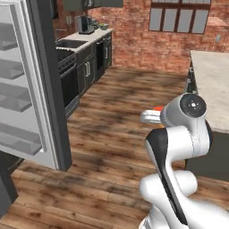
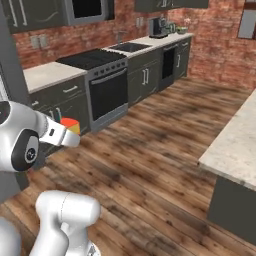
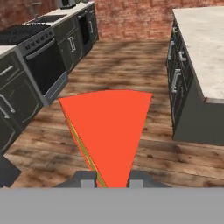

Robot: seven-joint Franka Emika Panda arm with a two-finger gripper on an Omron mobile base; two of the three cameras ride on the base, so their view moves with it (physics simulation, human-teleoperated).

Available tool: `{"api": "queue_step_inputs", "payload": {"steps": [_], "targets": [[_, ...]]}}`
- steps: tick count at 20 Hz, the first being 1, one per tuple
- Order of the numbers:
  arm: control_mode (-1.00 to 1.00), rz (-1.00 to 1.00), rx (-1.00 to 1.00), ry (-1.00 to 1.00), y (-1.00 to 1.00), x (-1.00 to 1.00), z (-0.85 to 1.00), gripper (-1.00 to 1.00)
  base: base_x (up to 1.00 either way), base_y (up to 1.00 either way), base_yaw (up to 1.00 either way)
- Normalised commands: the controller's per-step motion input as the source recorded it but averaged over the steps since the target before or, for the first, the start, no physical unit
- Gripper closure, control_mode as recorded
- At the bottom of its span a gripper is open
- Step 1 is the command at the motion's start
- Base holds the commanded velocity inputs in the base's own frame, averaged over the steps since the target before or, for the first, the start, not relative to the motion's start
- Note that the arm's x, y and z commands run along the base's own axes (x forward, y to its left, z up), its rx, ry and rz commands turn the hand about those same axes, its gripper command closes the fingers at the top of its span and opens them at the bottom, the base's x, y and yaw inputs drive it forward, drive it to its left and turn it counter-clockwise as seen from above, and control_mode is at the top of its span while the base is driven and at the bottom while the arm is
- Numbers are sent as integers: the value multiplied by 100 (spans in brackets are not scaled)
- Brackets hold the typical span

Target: Pick the cheese from the fridge and the cheese grater from the cabinet and place them next to the salad bowl.

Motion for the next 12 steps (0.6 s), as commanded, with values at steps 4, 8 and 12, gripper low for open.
{"api": "queue_step_inputs", "payload": {"steps": [4, 8, 12], "targets": [[100, 0, 0, 0, 0, 0, 0, 100, 25, 11, -41], [100, 0, 0, 0, 0, 0, 0, 100, 41, 10, -30], [100, 0, 0, 0, 0, 0, 0, 100, 64, 25, -29]]}}
